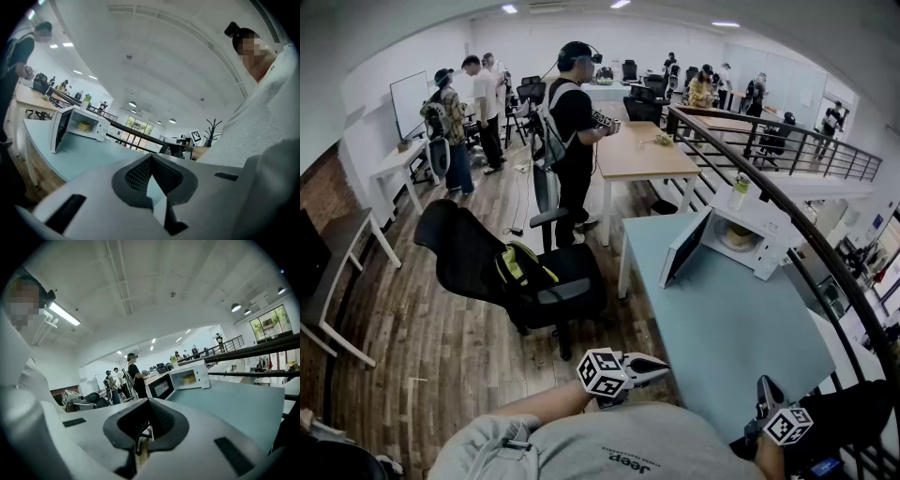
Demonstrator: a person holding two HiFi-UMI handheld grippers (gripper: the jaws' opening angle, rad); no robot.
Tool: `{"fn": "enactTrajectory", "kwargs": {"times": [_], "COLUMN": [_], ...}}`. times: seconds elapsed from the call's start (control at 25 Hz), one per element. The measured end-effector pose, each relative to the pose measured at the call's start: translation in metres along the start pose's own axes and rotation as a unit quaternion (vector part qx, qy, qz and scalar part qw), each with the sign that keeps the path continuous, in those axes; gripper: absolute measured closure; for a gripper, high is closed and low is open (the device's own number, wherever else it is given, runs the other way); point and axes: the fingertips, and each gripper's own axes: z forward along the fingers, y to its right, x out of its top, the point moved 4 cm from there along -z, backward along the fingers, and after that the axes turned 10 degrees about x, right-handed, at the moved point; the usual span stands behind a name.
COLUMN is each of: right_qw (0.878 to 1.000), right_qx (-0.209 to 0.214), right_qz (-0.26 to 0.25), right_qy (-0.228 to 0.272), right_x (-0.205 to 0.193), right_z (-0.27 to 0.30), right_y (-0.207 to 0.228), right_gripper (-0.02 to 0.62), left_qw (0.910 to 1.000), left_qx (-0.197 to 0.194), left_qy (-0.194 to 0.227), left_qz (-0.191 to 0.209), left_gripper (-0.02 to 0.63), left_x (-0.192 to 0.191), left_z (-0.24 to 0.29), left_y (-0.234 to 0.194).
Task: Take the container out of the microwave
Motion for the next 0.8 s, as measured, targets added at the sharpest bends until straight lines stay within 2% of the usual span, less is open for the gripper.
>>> {"fn": "enactTrajectory", "kwargs": {"times": [0.12,0.2,0.8], "right_qw": [1.000,0.999,1.000], "right_qx": [0.028,0.028,0.023], "right_qz": [-0.010,-0.014,-0.010], "right_qy": [-0.007,-0.010,-0.003], "right_x": [0.010,0.014,0.019], "right_z": [0.024,0.029,-0.001], "right_y": [0.005,0.008,0.016], "right_gripper": [0.578,0.578,0.578], "left_qw": [0.9996,0.9993,0.9999], "left_qx": [0.025,0.032,0.013], "left_qy": [0.013,0.017,-0.002], "left_qz": [0.000,0.000,0.009], "left_gripper": [0.595,0.595,0.595], "left_x": [0.005,0.008,0.010], "left_z": [-0.004,-0.002,0.035], "left_y": [-0.008,-0.011,0.017]}}
